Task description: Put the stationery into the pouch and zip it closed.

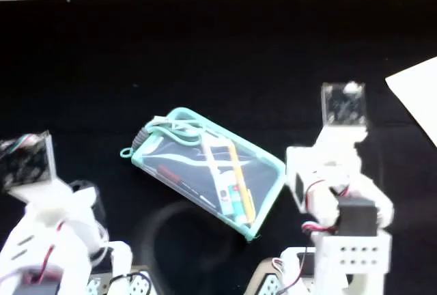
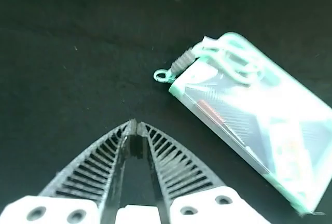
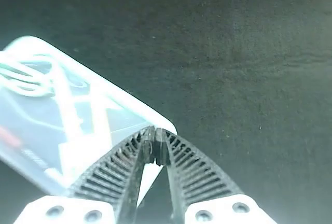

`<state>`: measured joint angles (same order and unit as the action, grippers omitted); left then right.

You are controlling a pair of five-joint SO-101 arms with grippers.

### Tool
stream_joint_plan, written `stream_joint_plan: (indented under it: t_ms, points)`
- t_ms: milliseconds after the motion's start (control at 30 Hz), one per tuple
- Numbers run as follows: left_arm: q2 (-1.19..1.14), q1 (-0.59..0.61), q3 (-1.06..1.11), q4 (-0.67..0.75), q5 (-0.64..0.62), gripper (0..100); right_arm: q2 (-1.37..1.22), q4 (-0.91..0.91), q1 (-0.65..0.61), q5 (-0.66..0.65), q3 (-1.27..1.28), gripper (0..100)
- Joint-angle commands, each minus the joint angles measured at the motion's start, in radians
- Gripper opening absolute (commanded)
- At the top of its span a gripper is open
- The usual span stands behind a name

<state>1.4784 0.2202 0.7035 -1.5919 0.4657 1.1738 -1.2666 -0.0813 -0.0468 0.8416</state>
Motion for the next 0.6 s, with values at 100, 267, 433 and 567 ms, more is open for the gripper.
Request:
stream_joint_plan:
  t_ms: [100, 267, 433, 567]
  points:
    - [0.053, 0.015, 0.375, 0.313, 0.006, 1, 0.179, 0.355, 0.024, -0.038, 0.447, 0.6]
    - [0.073, 0.067, 0.61, 0.491, 0.005, 1, 0.194, 0.519, 0.024, -0.038, 0.636, 0.9]
    - [0.09, 0.206, 0.768, 0.566, 0.005, 1, 0.196, 0.561, 0.019, -0.038, 0.757, 0.9]
    - [0.12, 0.239, 0.819, 0.555, 0.003, 1, 0.196, 0.559, 0.012, -0.038, 0.808, 0.9]
